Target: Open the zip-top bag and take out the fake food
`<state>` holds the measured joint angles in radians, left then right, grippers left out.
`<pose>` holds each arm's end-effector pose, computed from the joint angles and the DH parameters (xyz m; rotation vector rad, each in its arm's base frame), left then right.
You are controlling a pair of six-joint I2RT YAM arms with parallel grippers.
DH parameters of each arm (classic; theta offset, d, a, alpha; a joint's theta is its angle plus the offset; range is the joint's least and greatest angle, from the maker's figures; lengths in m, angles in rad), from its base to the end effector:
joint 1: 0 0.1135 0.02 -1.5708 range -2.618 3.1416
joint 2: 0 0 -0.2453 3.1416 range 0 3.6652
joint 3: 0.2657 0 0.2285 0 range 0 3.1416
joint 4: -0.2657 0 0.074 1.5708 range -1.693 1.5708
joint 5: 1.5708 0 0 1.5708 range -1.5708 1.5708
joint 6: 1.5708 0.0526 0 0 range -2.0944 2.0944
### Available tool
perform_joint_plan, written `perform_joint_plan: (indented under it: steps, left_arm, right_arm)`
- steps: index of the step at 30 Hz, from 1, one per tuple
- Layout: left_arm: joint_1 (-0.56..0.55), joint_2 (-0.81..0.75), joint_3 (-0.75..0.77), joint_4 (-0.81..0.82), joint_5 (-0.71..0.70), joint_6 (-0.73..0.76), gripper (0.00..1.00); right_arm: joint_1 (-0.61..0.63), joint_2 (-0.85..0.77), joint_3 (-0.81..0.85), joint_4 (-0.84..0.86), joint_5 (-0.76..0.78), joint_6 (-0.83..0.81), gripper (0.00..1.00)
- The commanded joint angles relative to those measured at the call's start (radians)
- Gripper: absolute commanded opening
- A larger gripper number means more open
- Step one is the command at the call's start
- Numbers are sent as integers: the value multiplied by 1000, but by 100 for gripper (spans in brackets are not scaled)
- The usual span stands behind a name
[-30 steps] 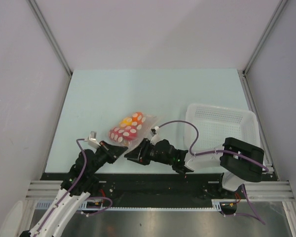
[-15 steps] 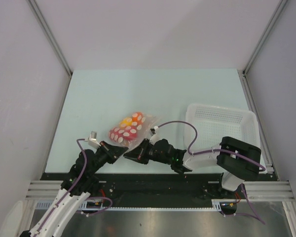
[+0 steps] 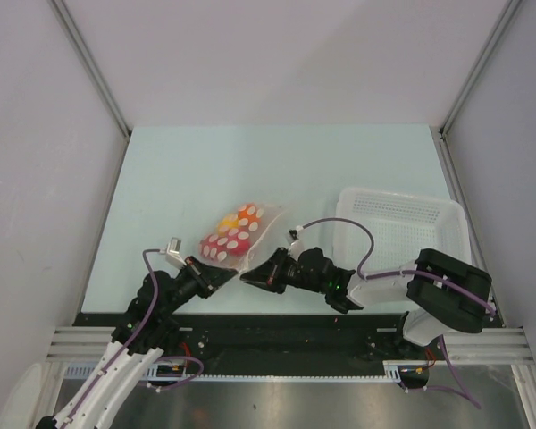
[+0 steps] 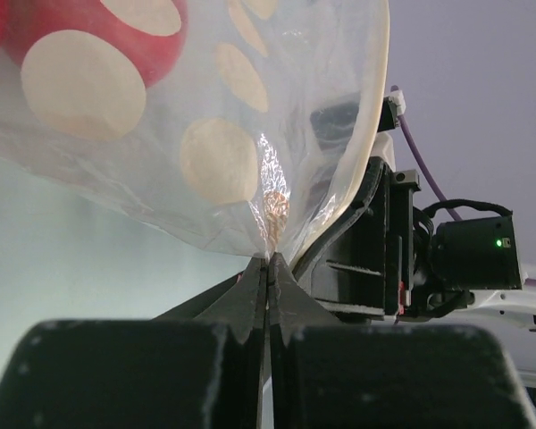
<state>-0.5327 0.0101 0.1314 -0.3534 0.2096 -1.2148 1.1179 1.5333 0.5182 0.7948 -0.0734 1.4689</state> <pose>0.0878 -0.0645 0.1734 -0.5215 1.9761 -1.3731 0.1285 0.2728 0.1753 0.3276 2.2261 1.7549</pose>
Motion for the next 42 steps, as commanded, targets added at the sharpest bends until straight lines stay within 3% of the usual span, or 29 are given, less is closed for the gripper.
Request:
perform_joint_plan:
  steps: [1, 4, 5, 6, 8, 9, 12, 14, 17, 23, 27, 30, 32, 35, 37, 39, 42]
  left_arm:
    - [5, -134, 27, -30, -21, 15, 0]
    - [7, -121, 25, -48, -23, 14, 2]
    - [7, -107, 22, -52, -12, 11, 13]
    - [7, -99, 17, -53, -4, -5, 32]
    - [5, -88, 10, -45, 22, -11, 45]
    - [5, -90, 10, -48, 24, -29, 58]
    - [5, -114, 19, -59, 31, -43, 73]
    - [7, -127, 27, -68, 28, -43, 73]
    - [7, -128, 31, -79, 22, -52, 70]
    - [7, -84, -3, 28, 14, -80, 63]
    - [7, -33, -6, 67, 22, -78, 33]
    - [7, -21, 5, 62, 10, -72, 22]
    - [5, -28, 10, 62, -4, -68, 19]
    - [5, -41, 17, 36, -24, -69, 29]
    - [7, -47, 17, 33, -26, -72, 27]
    - [7, -51, 7, 42, -19, -81, 3]
    - [5, -47, 5, 57, -7, -78, 0]
  right_arm:
    - [-59, -51, -18, 32, 24, -24, 0]
    - [-49, -65, 15, -2, 15, -44, 0]
    - [-40, -65, 23, -3, 12, -45, 0]
    - [-36, -64, 32, -3, 17, -45, 0]
    - [-24, -56, 42, -5, 17, -45, 0]
    - [-23, -47, 48, -3, 17, -44, 0]
    - [-15, -29, 52, 15, 14, -35, 0]
    - [-12, -10, 57, 35, 14, -28, 1]
    - [-3, 11, 80, 44, 4, -31, 6]
    - [31, 18, 106, 40, 14, -35, 6]
    - [40, 5, 108, 18, 29, -39, 5]
    - [46, 4, 108, 20, 29, -42, 4]
    - [54, 5, 106, 21, 29, -44, 4]
    - [60, 1, 97, 30, 32, -42, 2]
    - [60, -9, 88, 29, 37, -41, 2]
    - [59, -15, 88, 23, 41, -42, 2]
    - [56, -22, 89, 0, 49, -48, 13]
